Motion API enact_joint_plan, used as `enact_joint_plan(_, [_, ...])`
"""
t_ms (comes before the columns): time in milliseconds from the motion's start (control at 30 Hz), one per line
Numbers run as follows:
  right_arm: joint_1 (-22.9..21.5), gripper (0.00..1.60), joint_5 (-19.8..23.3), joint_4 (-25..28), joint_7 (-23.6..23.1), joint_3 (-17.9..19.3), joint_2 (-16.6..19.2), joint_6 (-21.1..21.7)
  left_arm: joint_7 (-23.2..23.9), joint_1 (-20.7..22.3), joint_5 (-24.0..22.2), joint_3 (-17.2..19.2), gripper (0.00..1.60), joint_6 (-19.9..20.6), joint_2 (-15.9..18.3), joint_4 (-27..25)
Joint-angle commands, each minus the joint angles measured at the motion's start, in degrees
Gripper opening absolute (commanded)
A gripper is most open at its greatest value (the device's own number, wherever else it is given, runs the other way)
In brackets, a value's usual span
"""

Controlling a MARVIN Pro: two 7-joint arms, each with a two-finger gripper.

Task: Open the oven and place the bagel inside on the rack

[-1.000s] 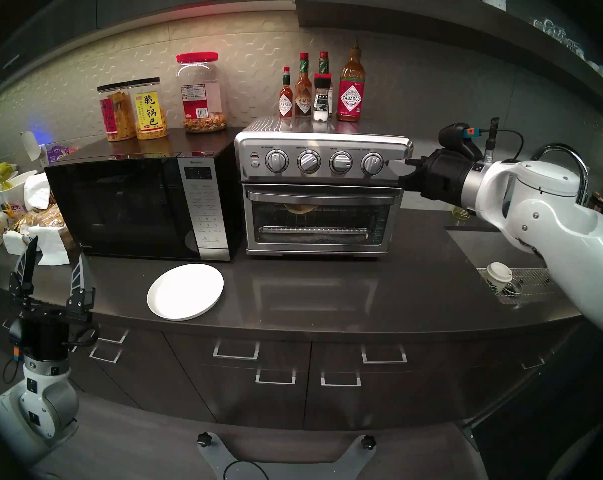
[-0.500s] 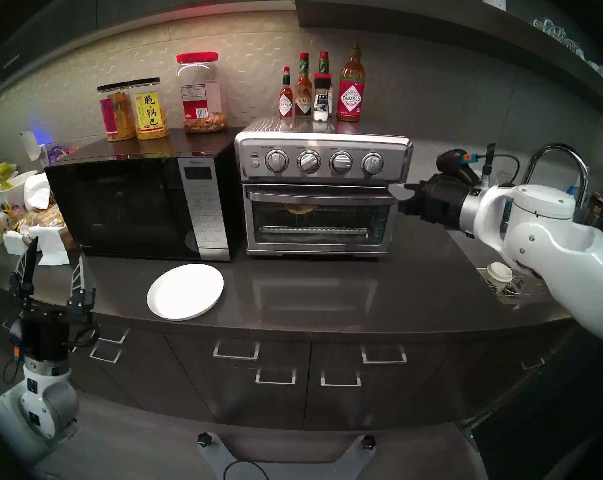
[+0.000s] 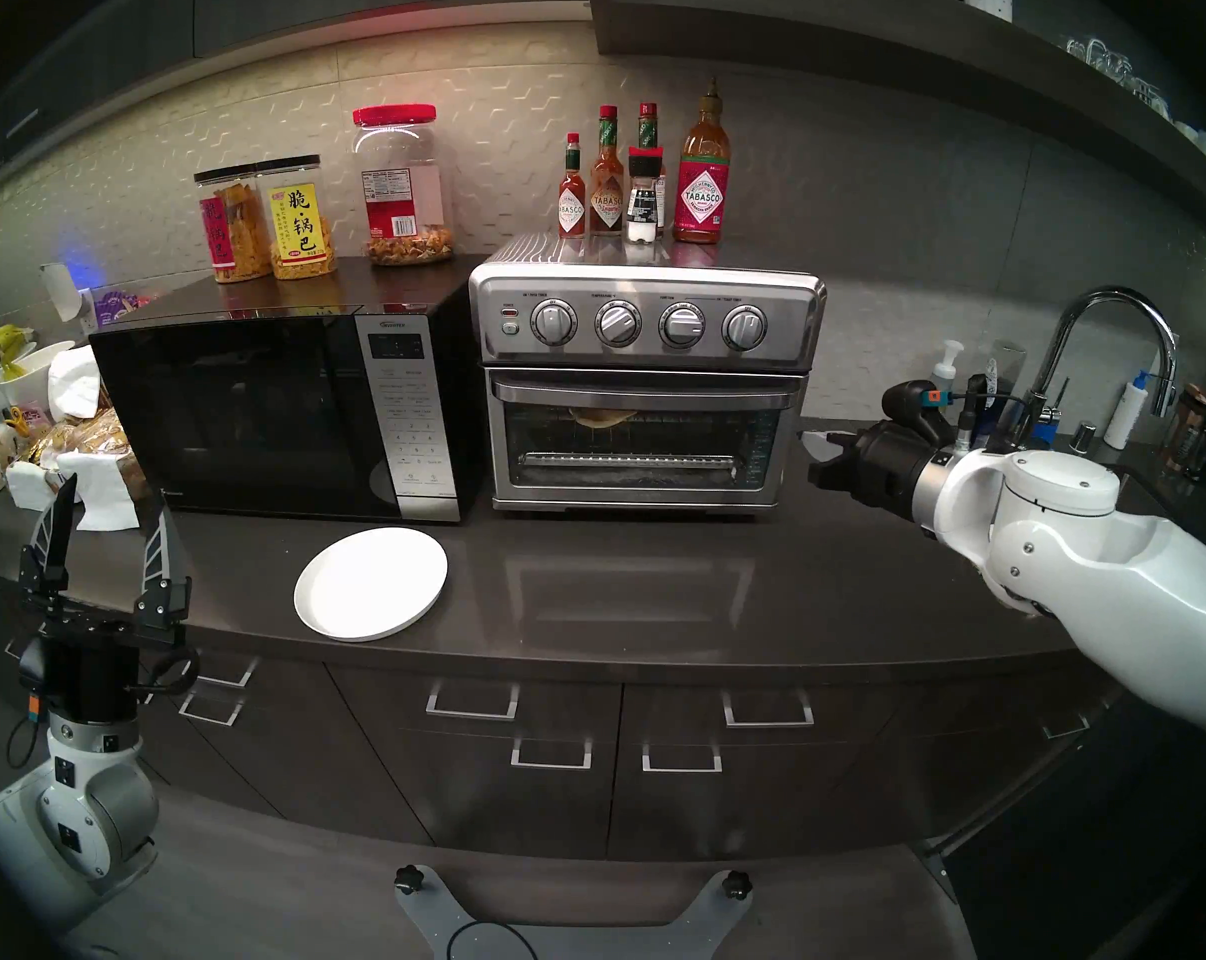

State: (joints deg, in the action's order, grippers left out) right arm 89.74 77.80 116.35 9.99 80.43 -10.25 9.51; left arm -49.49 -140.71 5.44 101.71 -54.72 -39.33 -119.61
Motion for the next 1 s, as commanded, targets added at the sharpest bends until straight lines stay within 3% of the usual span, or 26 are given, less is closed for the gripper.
enact_joint_plan(0, [3.2, 0.0, -0.8, -1.4, 2.0, 0.6, -0.5, -5.0, 0.0, 0.2, 0.0, 0.2, 1.6, -0.1, 0.0, -0.3])
enact_joint_plan(900, [18.3, 0.0, -3.3, -4.6, 8.0, -3.2, -7.2, -22.3, 0.0, 0.4, 0.0, -0.1, 1.6, -0.1, 0.1, -0.1])
enact_joint_plan(933, [18.8, 0.24, -3.5, -4.6, 8.3, -3.1, -7.4, -23.1, 0.0, 0.4, 0.0, -0.1, 1.6, -0.1, 0.1, -0.1])
enact_joint_plan(967, [19.2, 0.24, -3.6, -4.6, 8.4, -3.1, -7.5, -24.0, 0.0, 0.4, 0.0, -0.1, 1.6, -0.1, 0.1, -0.1])
